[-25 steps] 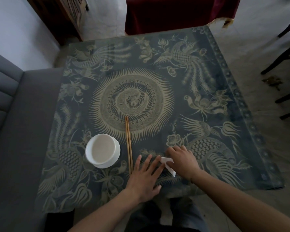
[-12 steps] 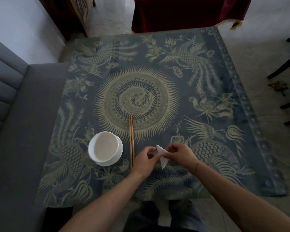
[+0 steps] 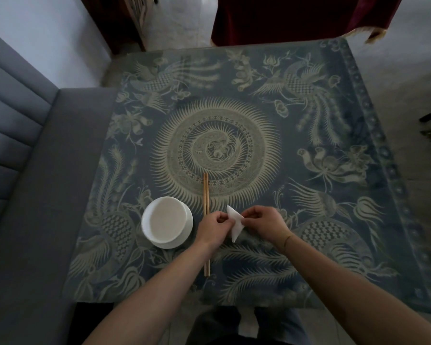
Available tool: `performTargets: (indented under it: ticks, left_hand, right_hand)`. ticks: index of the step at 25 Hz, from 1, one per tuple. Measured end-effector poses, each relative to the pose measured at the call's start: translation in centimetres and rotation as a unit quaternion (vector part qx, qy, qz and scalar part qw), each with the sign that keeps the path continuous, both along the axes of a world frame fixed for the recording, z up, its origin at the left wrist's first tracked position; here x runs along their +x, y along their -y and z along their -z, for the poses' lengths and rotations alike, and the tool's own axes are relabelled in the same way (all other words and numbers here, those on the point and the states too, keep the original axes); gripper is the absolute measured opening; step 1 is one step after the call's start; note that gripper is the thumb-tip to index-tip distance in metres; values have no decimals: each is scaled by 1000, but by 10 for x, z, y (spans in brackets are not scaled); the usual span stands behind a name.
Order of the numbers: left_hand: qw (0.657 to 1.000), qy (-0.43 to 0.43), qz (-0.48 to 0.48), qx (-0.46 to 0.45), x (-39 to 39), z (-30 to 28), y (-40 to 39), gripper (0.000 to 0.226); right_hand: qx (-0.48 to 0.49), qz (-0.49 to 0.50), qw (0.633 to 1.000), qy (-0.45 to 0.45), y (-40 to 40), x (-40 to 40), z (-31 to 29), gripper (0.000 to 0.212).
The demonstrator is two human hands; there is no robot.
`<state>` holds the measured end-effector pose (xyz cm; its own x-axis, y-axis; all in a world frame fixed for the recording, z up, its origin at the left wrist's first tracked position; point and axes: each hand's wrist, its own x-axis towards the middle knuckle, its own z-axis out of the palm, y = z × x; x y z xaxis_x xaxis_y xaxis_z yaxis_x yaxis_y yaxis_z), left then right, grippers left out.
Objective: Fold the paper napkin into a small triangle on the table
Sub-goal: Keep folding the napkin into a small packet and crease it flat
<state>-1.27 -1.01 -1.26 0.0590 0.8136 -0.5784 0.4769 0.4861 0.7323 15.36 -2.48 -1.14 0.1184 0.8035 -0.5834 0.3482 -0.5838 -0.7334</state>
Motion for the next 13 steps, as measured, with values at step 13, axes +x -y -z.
performTargets:
  ticks: [13]
  left_hand:
    - [968, -217, 74, 101, 5, -4, -12, 15]
  right_hand:
    - [81, -106, 962, 240, -9, -23, 1, 8]
